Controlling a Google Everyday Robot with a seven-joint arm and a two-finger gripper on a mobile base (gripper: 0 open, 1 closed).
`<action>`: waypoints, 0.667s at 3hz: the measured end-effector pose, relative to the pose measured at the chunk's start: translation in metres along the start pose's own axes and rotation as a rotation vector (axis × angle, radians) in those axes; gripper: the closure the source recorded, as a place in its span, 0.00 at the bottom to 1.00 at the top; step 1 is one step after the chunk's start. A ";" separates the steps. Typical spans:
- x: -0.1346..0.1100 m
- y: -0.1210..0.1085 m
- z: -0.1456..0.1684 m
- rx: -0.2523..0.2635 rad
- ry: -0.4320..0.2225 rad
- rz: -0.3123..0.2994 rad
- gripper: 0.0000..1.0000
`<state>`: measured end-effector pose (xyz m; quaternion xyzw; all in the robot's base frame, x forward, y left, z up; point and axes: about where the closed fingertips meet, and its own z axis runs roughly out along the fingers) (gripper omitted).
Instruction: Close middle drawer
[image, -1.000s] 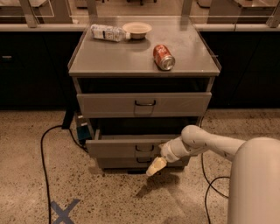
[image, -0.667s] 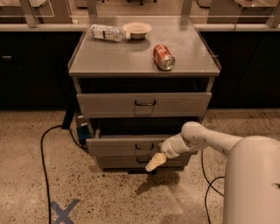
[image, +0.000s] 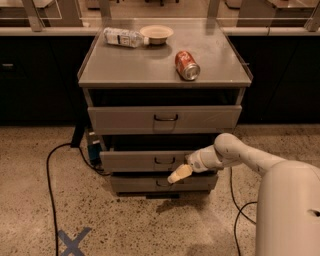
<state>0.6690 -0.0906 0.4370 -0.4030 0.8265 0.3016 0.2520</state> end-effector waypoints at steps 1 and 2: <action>0.000 0.000 0.000 0.000 0.000 0.000 0.00; -0.001 0.000 0.001 -0.036 -0.017 0.009 0.00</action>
Offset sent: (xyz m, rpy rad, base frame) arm 0.0050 -0.0033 0.0038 0.0832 0.0326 0.0220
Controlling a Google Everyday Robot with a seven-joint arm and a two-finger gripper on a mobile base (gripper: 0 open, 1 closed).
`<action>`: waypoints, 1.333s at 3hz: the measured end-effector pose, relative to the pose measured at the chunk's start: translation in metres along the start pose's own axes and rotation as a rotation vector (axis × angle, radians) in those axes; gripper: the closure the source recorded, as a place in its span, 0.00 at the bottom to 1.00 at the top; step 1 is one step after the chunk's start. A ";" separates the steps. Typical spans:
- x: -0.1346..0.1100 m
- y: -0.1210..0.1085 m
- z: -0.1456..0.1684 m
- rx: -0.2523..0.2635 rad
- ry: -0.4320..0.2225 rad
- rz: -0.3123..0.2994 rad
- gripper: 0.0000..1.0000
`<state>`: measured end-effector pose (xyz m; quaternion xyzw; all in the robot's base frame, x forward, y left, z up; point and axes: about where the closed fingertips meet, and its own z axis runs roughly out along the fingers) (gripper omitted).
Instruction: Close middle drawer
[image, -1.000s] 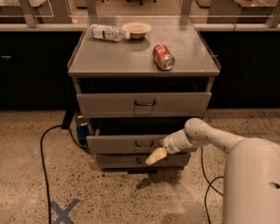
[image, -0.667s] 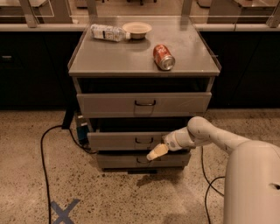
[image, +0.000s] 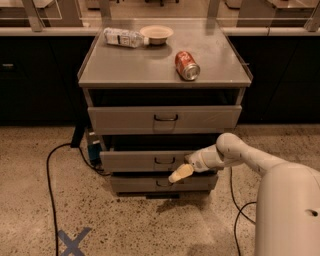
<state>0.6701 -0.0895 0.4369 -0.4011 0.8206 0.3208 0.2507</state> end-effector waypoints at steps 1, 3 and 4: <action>-0.001 -0.010 -0.003 -0.072 -0.071 0.029 0.00; -0.020 -0.035 -0.023 -0.043 -0.139 0.024 0.00; -0.020 -0.035 -0.023 -0.042 -0.139 0.024 0.00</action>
Offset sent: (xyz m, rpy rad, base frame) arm 0.0507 -0.0298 0.0178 0.2003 0.0084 -0.0339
